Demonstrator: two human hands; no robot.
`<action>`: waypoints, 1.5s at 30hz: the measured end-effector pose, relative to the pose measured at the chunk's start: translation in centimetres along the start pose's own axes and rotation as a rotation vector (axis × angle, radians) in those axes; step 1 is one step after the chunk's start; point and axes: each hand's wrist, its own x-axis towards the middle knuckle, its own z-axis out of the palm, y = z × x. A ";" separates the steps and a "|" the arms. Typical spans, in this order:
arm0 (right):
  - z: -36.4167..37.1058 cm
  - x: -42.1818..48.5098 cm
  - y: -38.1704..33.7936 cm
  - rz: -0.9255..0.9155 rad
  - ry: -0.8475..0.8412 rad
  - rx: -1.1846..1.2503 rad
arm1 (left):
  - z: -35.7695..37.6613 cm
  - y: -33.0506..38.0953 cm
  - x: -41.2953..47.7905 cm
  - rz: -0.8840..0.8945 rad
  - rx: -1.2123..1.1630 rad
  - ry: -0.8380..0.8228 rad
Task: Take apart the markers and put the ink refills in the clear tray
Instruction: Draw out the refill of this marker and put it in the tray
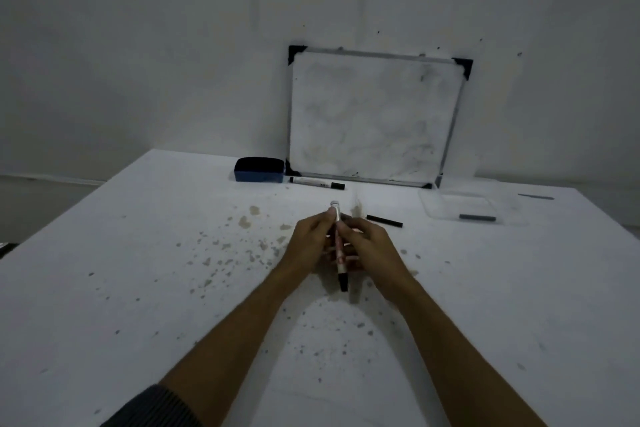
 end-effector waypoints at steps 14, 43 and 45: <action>-2.3 1.4 2.3 -0.195 0.247 -0.209 | -2.6 -0.8 0.3 0.503 0.766 0.076; -0.7 0.8 1.9 -0.385 0.354 -0.636 | -1.5 -1.1 -0.4 0.314 0.667 -0.153; -0.7 0.9 1.9 -0.150 0.356 -0.636 | -0.9 -1.3 -0.6 0.560 0.973 -0.006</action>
